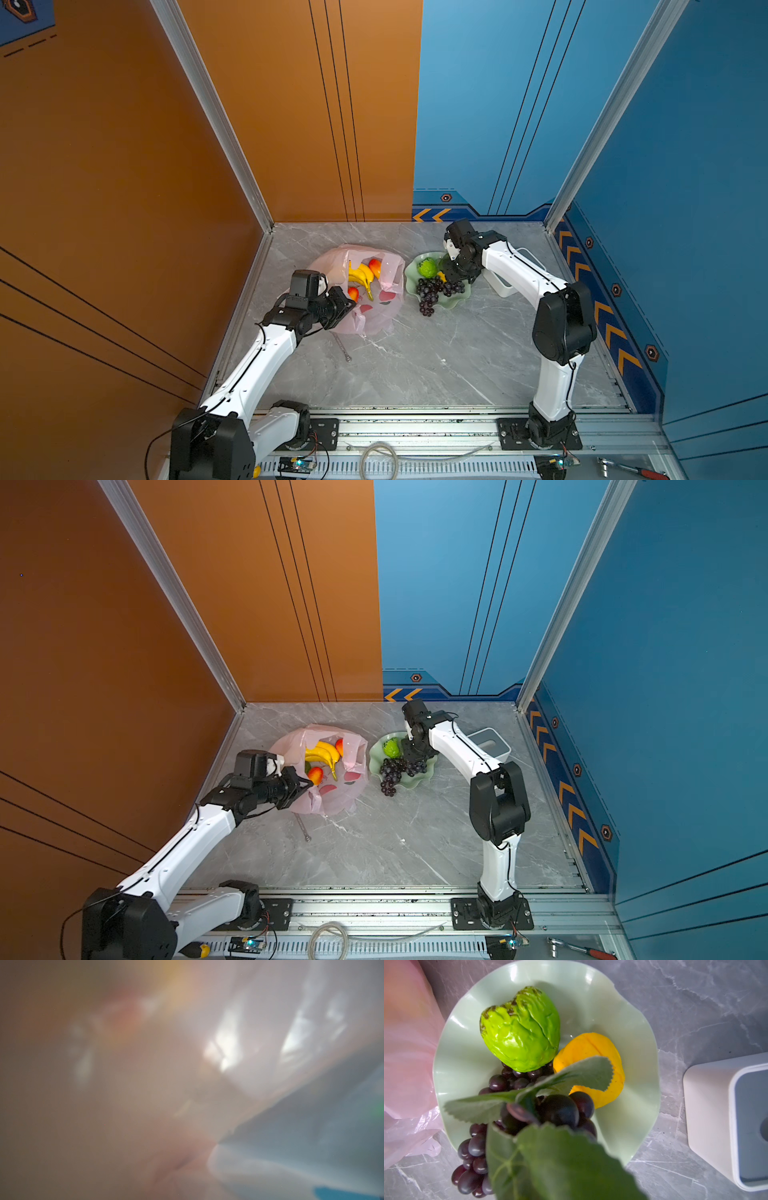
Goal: Place the fruits into the plastic bag
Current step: 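Grasp the purple grapes by the stem with the right gripper and lift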
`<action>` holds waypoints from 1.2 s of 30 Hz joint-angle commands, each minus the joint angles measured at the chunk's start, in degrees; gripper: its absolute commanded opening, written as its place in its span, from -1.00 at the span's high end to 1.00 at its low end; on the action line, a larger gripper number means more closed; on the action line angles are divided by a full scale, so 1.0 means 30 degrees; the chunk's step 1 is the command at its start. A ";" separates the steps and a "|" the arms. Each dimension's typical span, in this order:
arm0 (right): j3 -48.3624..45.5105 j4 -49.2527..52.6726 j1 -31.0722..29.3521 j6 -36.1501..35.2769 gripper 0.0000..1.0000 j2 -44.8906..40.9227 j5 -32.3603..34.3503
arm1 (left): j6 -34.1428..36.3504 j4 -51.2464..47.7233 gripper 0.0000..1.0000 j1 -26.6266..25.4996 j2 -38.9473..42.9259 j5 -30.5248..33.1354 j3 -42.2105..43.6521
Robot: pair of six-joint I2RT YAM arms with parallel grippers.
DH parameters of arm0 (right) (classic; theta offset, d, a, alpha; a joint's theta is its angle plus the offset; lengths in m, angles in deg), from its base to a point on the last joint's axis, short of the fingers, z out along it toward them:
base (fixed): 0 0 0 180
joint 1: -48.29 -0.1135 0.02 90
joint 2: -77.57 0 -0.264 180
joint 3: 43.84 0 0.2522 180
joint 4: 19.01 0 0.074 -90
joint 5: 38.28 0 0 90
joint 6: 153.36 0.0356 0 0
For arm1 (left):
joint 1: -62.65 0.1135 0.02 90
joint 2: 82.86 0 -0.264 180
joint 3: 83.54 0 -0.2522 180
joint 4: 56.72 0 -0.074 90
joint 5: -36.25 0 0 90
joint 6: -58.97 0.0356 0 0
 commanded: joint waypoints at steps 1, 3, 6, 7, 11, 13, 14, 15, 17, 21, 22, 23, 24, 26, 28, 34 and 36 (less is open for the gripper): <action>0.0090 -0.0267 0.0185 0.0586 0.32 -0.1185 -0.0066 | 0.0054 0.0059 1.00 0.0112 0.0272 -0.0197 -0.0427; 0.0254 -0.0279 0.0275 0.0816 0.32 -0.1559 -0.0213 | 0.0030 0.0052 1.00 0.0127 0.0260 -0.0198 -0.0412; 0.0533 -0.0253 0.0386 0.1063 0.32 -0.2253 -0.0342 | 0.0031 0.0071 1.00 0.0091 0.0295 -0.0212 -0.0437; 0.0600 -0.0246 0.0416 0.1122 0.33 -0.2445 -0.0349 | 0.0030 0.0068 1.00 0.0099 0.0298 -0.0197 -0.0435; 0.1072 -0.0249 0.0649 0.1458 0.33 -0.3192 -0.0708 | 0.0046 0.0077 1.00 0.0046 0.0288 -0.0172 -0.0444; 0.1312 -0.0234 0.0771 0.1645 0.33 -0.3515 -0.0954 | 0.0030 0.0077 1.00 0.0015 0.0291 -0.0168 -0.0461; 0.1461 -0.0241 0.0831 0.1736 0.32 -0.3678 -0.1092 | 0.0030 0.0077 1.00 -0.0005 0.0287 -0.0183 -0.0474; 0.1591 -0.0243 0.0884 0.1848 0.33 -0.3829 -0.1181 | 0.0030 0.0077 1.00 -0.0005 0.0335 -0.0139 -0.0474; 0.1837 -0.0255 0.0993 0.2044 0.32 -0.4130 -0.1418 | 0.0003 0.0077 1.00 -0.0053 0.0317 -0.0127 -0.0452; 0.2144 -0.0231 0.1177 0.2463 0.33 -0.4652 -0.2024 | -0.0026 0.0077 1.00 -0.0122 0.0426 -0.0080 -0.0459; 0.2668 -0.0258 0.1213 0.2599 0.33 -0.4794 -0.2154 | -0.0028 0.0077 1.00 -0.0147 0.0456 -0.0065 -0.0477; 0.2904 -0.0251 0.1269 0.2716 0.33 -0.4914 -0.2274 | -0.0057 0.0077 1.00 -0.0151 0.0498 -0.0065 -0.0471; 0.3066 -0.0244 0.1298 0.2836 0.33 -0.5040 -0.2414 | -0.0057 0.0077 1.00 -0.0175 0.0520 -0.0051 -0.0470; 0.3445 -0.0206 0.1374 0.3156 0.33 -0.5320 -0.2685 | -0.0087 0.0077 1.00 -0.0198 0.0642 0.0006 -0.0452; 0.3751 -0.0203 0.1470 0.3444 0.33 -0.5594 -0.2894 | -0.0144 0.0077 1.00 -0.0254 0.0741 0.0037 -0.0339; 0.4696 -0.0214 0.1653 0.4219 0.33 -0.6333 -0.3644 | -0.0248 0.0077 1.00 -0.0400 0.0946 0.0121 -0.0113; 0.4972 -0.0244 0.1653 0.4525 0.33 -0.6529 -0.3857 | -0.0284 0.0107 1.00 -0.0450 0.1034 0.0182 -0.0061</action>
